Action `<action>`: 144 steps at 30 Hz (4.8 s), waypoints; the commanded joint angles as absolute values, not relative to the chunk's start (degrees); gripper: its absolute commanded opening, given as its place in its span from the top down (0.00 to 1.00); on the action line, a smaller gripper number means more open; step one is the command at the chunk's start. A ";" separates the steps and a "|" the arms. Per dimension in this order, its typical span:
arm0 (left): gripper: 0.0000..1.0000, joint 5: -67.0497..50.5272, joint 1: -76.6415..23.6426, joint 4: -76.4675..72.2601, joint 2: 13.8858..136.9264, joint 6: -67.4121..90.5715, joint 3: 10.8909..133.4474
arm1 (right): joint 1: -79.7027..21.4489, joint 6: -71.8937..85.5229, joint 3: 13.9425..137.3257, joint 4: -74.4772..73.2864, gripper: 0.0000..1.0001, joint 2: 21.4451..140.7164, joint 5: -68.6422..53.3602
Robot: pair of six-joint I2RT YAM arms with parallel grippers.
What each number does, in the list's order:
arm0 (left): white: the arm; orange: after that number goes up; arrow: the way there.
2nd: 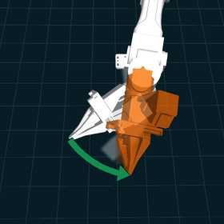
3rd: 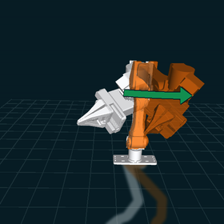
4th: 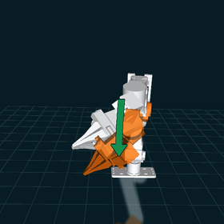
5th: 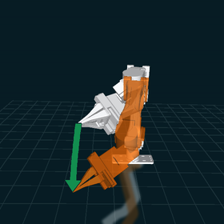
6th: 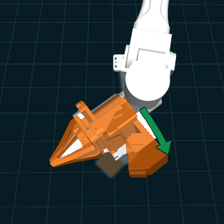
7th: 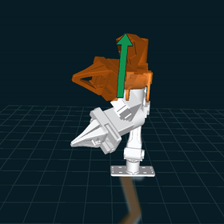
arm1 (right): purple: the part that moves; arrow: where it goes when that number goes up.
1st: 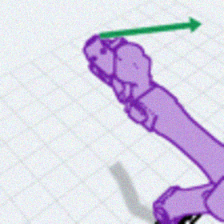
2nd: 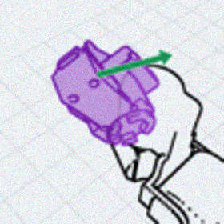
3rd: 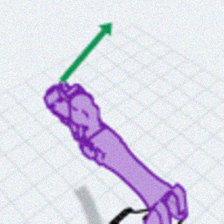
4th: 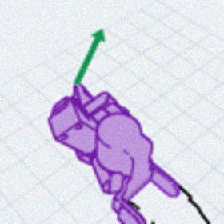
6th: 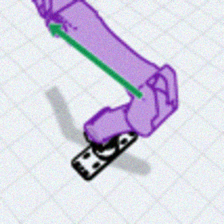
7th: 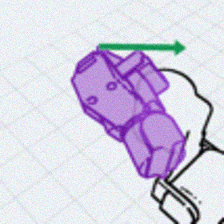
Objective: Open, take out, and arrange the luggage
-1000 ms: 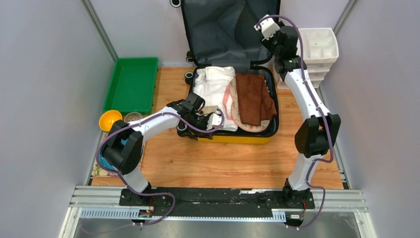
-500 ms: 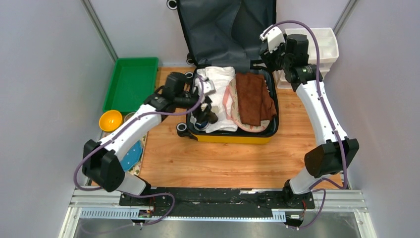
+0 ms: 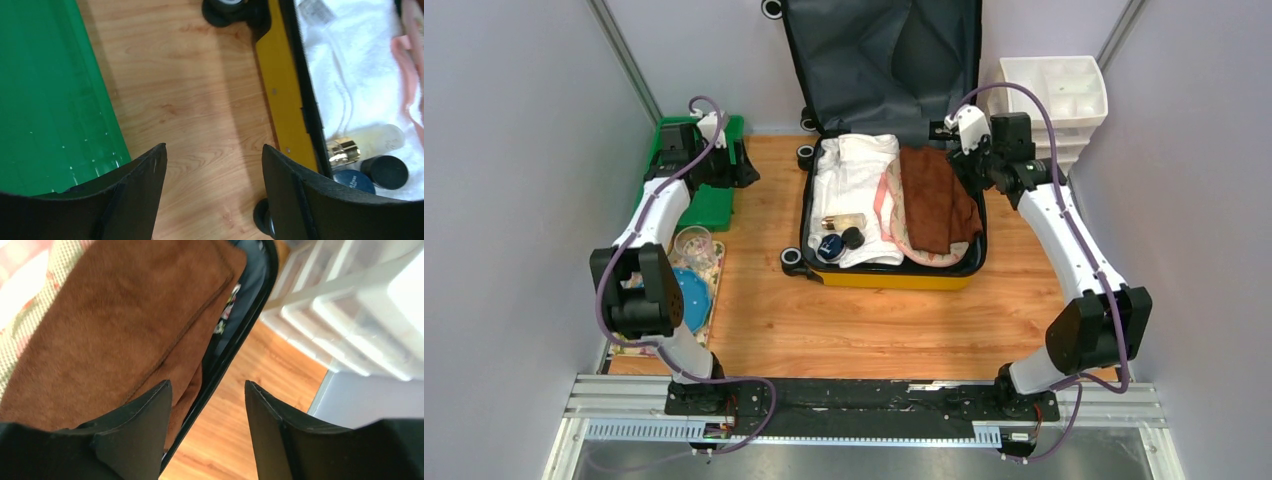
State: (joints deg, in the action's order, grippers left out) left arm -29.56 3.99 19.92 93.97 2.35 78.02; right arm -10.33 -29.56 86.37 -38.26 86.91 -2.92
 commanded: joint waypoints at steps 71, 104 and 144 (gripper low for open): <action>0.32 -27.80 1.73 18.01 109.07 2.57 89.90 | 2.64 -14.85 102.04 -39.90 0.54 108.90 -1.04; 0.44 -5.49 -2.11 20.90 111.00 1.76 88.40 | 2.28 -12.74 101.25 -45.44 0.45 92.90 -6.59; 0.90 -11.07 0.88 28.39 120.94 2.54 94.48 | -1.84 -9.15 105.11 -45.97 1.00 115.92 -12.48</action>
State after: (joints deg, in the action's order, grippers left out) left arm -6.90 2.39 28.21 119.26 1.02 90.98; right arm 1.48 -11.49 101.25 -47.33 114.50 -7.94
